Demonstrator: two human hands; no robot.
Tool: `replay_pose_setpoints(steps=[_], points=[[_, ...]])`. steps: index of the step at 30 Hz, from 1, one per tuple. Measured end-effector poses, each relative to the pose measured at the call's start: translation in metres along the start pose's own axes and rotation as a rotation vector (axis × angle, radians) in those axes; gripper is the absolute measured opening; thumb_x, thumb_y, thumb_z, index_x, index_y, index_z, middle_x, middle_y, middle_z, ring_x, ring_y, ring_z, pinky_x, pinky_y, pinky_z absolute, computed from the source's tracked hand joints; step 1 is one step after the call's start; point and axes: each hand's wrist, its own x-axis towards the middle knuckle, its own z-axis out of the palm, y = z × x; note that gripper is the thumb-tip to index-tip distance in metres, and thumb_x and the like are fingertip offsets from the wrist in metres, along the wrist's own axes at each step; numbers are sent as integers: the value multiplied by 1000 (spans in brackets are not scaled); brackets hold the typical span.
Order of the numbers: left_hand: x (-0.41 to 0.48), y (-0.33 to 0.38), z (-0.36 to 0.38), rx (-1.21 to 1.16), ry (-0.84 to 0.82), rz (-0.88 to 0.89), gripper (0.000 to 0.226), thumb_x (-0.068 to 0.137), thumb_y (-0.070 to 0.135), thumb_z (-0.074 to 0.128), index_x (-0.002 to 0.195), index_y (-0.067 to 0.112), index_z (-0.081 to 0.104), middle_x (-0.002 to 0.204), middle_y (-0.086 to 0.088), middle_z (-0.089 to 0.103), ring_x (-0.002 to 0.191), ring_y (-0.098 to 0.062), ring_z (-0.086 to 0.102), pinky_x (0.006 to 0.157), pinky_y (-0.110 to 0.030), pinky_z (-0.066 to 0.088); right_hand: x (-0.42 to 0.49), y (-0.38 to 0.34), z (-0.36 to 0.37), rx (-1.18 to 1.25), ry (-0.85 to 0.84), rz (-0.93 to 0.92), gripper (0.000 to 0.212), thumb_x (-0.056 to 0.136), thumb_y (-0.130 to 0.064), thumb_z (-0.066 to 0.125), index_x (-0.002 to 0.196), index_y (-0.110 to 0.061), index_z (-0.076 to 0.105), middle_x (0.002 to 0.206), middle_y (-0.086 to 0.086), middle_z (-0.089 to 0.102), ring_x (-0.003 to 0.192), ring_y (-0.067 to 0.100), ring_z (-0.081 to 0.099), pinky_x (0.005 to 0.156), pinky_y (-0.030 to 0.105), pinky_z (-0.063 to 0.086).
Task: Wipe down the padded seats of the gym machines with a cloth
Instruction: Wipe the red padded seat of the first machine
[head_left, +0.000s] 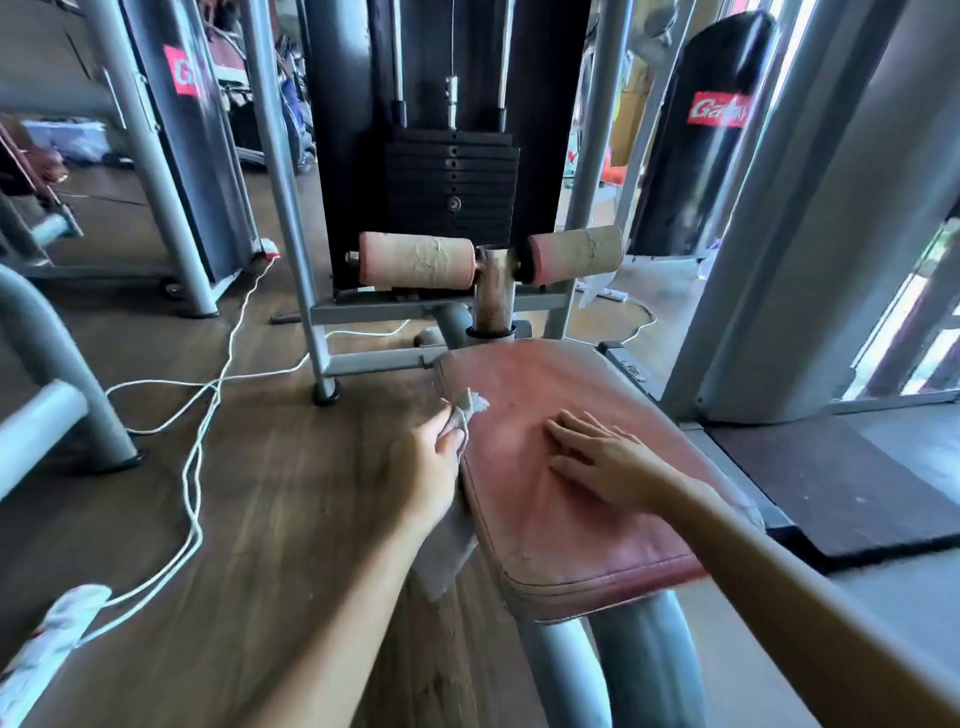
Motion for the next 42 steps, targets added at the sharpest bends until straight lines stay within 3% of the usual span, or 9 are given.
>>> replay_pose_setpoints(steps=[5,11,15,20,25,28,31,36,42], points=[[2,58,15,281,-103,185,38,99,15,61,137,17,61,130,0,68,118,-22,63,80,-7,34,-56,20,15,191,370,67,49,103,-53,38,150,-40,42,159,-16,36,150,7,26,124,30,19],[13,73,39,479,-664,317,50,94,29,68,142,29,56,160,5,37,146,-21,37,118,-28,25,-56,20,12,472,542,156,48,103,-45,44,151,-35,42,153,-10,48,136,15,48,111,30,36],[16,38,6,466,-469,234,53,92,42,68,142,37,53,161,7,34,153,-23,22,124,-45,21,-52,21,13,458,553,120,49,102,-52,42,149,-38,42,151,-11,49,133,18,52,112,37,40],[-9,-5,16,366,-461,128,61,96,55,54,152,42,35,167,14,13,155,-14,8,127,-41,10,-51,21,14,442,565,113,52,99,-57,44,147,-38,45,147,-9,54,134,17,51,111,43,40],[-9,17,49,515,-520,212,60,104,46,43,158,26,28,168,5,9,155,-29,-12,127,-44,0,-54,22,10,432,500,21,53,96,-69,39,147,-57,32,163,-19,27,150,7,23,116,44,24],[-9,39,67,473,-631,248,54,106,37,41,157,21,31,168,0,12,156,-22,1,126,-34,4,-55,25,12,366,437,2,52,94,-74,29,143,-59,39,162,-24,25,153,6,12,114,38,18],[-14,44,68,240,-507,181,41,105,34,45,144,22,53,155,4,46,144,-14,39,113,-20,27,-60,31,12,202,414,66,46,98,-68,30,132,-48,53,145,-23,47,149,13,24,117,46,20],[-18,24,63,-174,-143,32,34,87,34,48,112,21,67,113,2,69,112,-19,65,106,-40,48,-96,52,8,24,486,166,61,83,-80,29,119,-41,56,118,-15,56,129,11,45,110,46,31],[-26,26,71,452,-287,179,39,102,25,48,140,26,58,154,3,47,152,-30,26,125,-40,13,-94,42,-6,17,494,9,57,82,-74,40,119,-38,63,144,-4,48,145,23,34,118,47,26]])
